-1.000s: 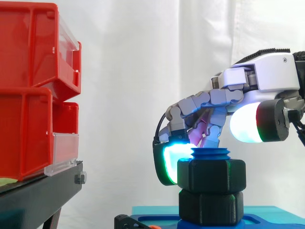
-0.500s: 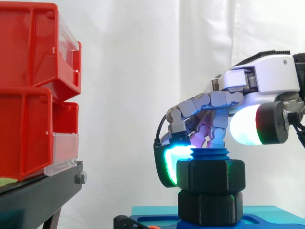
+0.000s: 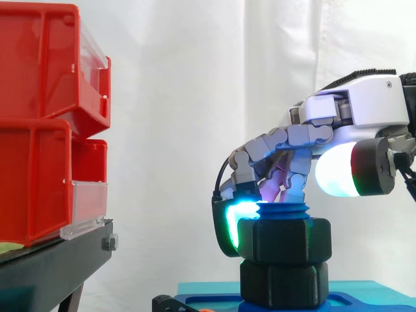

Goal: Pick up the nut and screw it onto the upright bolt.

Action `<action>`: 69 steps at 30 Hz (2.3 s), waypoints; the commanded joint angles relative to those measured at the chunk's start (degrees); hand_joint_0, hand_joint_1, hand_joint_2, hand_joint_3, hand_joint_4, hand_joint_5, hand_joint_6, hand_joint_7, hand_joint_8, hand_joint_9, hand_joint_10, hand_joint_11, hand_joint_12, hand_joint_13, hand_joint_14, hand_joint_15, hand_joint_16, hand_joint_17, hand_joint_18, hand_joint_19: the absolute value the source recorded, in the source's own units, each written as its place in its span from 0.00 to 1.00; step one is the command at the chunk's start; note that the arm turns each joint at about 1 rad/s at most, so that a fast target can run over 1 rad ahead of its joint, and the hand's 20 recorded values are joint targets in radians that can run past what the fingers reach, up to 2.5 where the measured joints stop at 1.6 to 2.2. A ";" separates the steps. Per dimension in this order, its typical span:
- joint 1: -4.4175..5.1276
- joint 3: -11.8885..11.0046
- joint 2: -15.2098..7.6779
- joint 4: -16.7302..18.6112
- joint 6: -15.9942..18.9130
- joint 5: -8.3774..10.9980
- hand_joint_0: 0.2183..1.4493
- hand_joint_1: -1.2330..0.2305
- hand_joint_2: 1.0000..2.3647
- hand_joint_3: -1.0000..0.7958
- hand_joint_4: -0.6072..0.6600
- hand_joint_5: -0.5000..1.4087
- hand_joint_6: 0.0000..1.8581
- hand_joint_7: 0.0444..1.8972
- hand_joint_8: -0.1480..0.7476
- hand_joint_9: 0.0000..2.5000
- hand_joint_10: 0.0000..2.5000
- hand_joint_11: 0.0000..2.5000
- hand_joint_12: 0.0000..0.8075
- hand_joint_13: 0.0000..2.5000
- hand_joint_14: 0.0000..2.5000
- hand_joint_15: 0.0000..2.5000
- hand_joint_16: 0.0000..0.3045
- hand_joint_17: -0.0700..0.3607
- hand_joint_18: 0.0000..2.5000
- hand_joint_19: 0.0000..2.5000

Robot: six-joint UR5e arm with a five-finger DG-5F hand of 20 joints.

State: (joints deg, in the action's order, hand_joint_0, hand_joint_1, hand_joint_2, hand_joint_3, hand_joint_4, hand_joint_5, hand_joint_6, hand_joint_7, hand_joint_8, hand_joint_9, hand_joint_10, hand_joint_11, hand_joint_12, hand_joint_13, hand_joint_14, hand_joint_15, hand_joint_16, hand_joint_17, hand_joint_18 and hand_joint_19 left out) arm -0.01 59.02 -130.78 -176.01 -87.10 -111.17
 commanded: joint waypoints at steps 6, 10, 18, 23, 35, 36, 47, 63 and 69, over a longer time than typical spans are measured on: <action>-0.08 0.05 0.00 0.23 0.00 -0.01 0.23 0.73 0.00 0.28 0.67 0.22 0.27 0.43 0.43 0.38 0.00 0.00 0.32 0.26 0.00 0.00 0.10 0.32 0.12 0.00; -0.08 0.05 -0.09 0.41 0.00 -0.28 0.22 0.74 0.00 0.28 0.65 0.21 0.27 0.38 0.42 0.36 0.00 0.00 0.33 0.24 0.00 0.00 0.11 0.34 0.10 0.00; 0.36 0.05 -0.09 1.20 0.00 -0.19 0.22 0.75 0.00 0.28 0.65 0.21 0.27 0.38 0.42 0.33 0.00 0.00 0.35 0.22 0.00 0.00 0.11 0.34 0.08 0.00; 0.71 0.05 0.00 1.20 0.00 -0.01 0.22 0.75 0.00 0.28 0.66 0.22 0.27 0.41 0.43 0.33 0.00 0.00 0.35 0.21 0.00 0.00 0.11 0.34 0.07 0.00; 1.33 0.05 0.00 0.49 0.53 0.25 0.23 0.75 0.00 0.28 0.68 0.25 0.27 0.58 0.44 0.34 0.00 0.00 0.35 0.21 0.00 0.00 0.11 0.33 0.07 0.00; 1.33 0.05 0.00 0.49 0.53 0.25 0.23 0.75 0.00 0.28 0.68 0.25 0.27 0.58 0.44 0.34 0.00 0.00 0.35 0.21 0.00 0.00 0.11 0.33 0.07 0.00; 1.15 0.13 -0.09 0.49 0.53 0.08 0.23 0.74 0.00 0.28 0.69 0.24 0.27 0.55 0.44 0.34 0.00 0.00 0.35 0.22 0.00 0.00 0.11 0.33 0.08 0.00; 0.53 1.63 -0.09 2.16 0.53 -0.19 0.24 0.73 0.00 0.28 0.64 0.26 0.27 0.70 0.45 0.35 0.00 0.00 0.34 0.23 0.00 0.00 0.10 0.33 0.09 0.00; 0.36 1.63 0.00 2.16 0.53 -0.28 0.24 0.73 0.00 0.28 0.63 0.27 0.27 0.76 0.45 0.35 0.00 0.00 0.34 0.23 0.00 0.00 0.10 0.33 0.09 0.00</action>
State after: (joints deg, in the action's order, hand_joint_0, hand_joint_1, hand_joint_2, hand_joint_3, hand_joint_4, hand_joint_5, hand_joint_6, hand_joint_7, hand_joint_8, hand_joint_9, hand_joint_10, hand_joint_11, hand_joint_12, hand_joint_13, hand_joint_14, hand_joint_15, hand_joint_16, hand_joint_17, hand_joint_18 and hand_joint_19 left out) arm 0.47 60.65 -130.83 -173.85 -86.57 -111.38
